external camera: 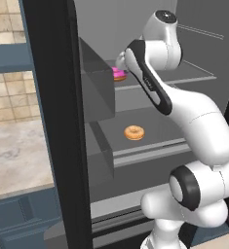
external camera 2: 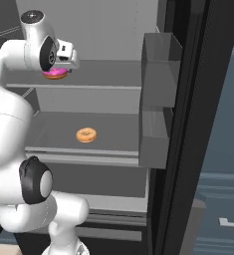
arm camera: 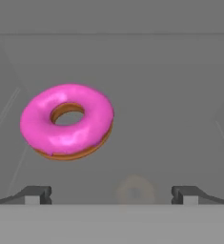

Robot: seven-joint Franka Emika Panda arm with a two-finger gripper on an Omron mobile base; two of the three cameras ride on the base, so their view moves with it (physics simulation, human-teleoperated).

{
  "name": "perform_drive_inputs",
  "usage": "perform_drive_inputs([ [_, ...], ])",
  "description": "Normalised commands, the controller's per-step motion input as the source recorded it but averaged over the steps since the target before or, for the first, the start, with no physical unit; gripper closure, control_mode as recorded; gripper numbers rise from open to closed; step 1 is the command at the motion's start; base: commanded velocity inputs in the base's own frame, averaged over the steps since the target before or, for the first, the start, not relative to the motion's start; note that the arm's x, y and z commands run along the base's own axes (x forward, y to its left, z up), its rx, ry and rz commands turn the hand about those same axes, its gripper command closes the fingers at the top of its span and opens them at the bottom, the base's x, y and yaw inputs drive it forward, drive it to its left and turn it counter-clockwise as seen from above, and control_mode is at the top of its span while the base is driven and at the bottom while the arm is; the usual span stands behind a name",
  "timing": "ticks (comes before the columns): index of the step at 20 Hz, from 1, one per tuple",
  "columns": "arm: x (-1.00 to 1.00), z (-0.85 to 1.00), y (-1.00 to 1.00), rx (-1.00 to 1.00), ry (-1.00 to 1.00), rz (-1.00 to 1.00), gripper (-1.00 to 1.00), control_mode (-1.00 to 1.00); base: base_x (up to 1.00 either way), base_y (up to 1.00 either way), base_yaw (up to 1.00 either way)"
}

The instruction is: Take the donuts from the fridge and place them on the empty tray on the dining counter.

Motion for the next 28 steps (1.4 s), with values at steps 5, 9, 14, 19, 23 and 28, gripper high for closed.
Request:
perform_drive_inputs([
  [5,0.29,-0.06,0.07,0.00,0.00,0.00,-1.00,-1.00,0.00,0.00,0.00],
  [9,0.26,-0.09,0.08,0.00,0.01,0.00,-1.00,-1.00,0.00,0.00,0.00],
  [14,0.14,-0.05,0.06,0.00,0.01,0.00,-1.00,-1.00,0.00,0.00,0.00],
  [19,0.18,-0.02,0.03,0.00,0.00,0.00,-1.00,-1.00,0.00,0.00,0.00],
  [23,0.17,-0.11,0.00,0.00,0.04,0.00,-1.00,-1.00,0.00,0.00,0.00],
  [28,0.16,-0.04,0.00,0.00,0.03,0.00,-1.00,-1.00,0.00,0.00,0.00],
])
